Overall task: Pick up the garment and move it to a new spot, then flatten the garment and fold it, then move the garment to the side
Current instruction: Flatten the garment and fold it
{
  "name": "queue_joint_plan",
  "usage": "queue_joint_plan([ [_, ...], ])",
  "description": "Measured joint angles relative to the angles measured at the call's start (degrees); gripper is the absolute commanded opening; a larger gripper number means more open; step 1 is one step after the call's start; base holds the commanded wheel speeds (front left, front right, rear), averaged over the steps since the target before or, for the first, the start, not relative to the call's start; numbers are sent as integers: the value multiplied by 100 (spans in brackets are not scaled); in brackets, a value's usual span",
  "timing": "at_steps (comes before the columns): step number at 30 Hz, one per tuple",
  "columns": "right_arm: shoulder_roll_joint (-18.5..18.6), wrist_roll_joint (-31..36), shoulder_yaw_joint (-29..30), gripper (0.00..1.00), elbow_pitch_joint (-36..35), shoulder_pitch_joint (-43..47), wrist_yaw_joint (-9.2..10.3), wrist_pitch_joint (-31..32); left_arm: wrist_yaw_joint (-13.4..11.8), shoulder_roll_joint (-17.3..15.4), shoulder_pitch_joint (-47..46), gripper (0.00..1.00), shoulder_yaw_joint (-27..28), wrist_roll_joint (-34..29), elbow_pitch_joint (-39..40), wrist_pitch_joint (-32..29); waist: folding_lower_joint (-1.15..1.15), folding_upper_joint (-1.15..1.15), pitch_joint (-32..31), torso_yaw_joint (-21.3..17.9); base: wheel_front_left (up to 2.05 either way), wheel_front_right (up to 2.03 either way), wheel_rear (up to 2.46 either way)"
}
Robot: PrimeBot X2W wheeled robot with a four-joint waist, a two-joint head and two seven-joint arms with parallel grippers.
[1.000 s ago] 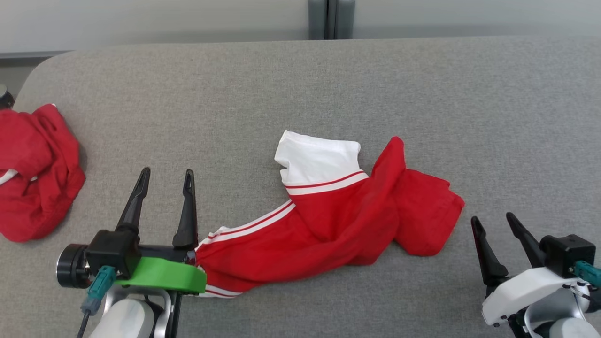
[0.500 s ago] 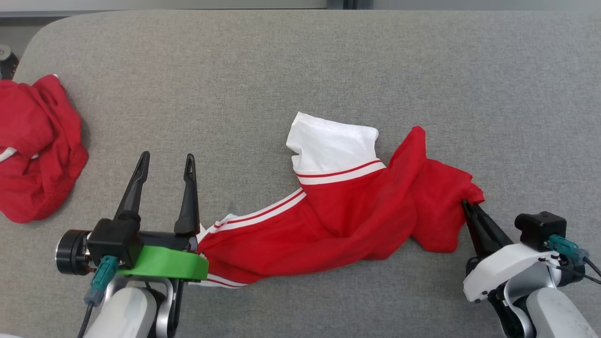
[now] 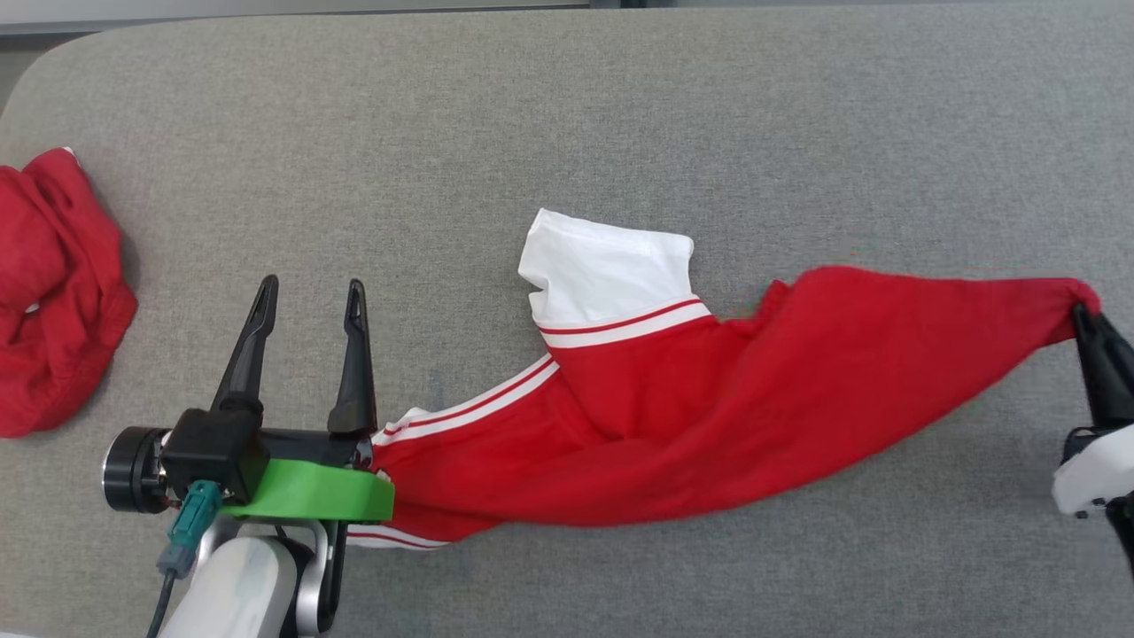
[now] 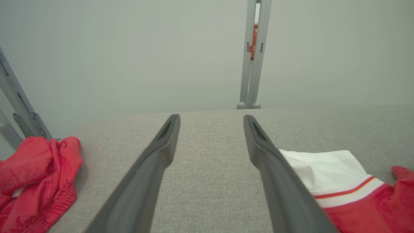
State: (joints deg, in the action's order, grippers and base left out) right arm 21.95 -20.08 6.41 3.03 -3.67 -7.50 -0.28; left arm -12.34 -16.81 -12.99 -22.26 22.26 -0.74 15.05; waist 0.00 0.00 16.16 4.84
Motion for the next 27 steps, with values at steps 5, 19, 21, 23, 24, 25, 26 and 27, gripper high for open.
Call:
queue_joint_plan([
  [5,135,-98,388,0,367,1,0,189,74,77,-31,100,46,-73,-41,8,0,0,96,53,0,0,0],
  [19,-308,294,236,100,480,-268,-1,-1176,123,226,120,100,339,-133,-220,8,0,0,1,-21,0,0,0],
  [21,-426,366,171,100,220,-237,-1,-1201,123,222,164,100,367,-133,-249,8,0,0,-70,-65,0,0,0],
  [23,-567,400,103,100,-63,-127,-1,-1196,127,219,204,100,375,-131,-272,8,0,0,-160,-113,0,0,0],
  [24,-634,400,78,100,-170,-73,0,-1178,127,209,221,100,379,-130,-289,8,0,0,-199,-134,0,0,0],
  [25,-693,404,43,100,-292,0,0,-1134,127,199,243,100,380,-124,-304,8,0,0,-246,-160,0,0,0],
  [26,-739,415,9,100,-404,76,-1,-1077,130,188,267,100,386,-115,-318,8,0,0,-294,-187,0,0,0],
  [27,-775,415,-20,100,-482,134,-1,-1029,133,182,288,100,389,-110,-325,7,0,0,-332,-208,0,0,0],
])
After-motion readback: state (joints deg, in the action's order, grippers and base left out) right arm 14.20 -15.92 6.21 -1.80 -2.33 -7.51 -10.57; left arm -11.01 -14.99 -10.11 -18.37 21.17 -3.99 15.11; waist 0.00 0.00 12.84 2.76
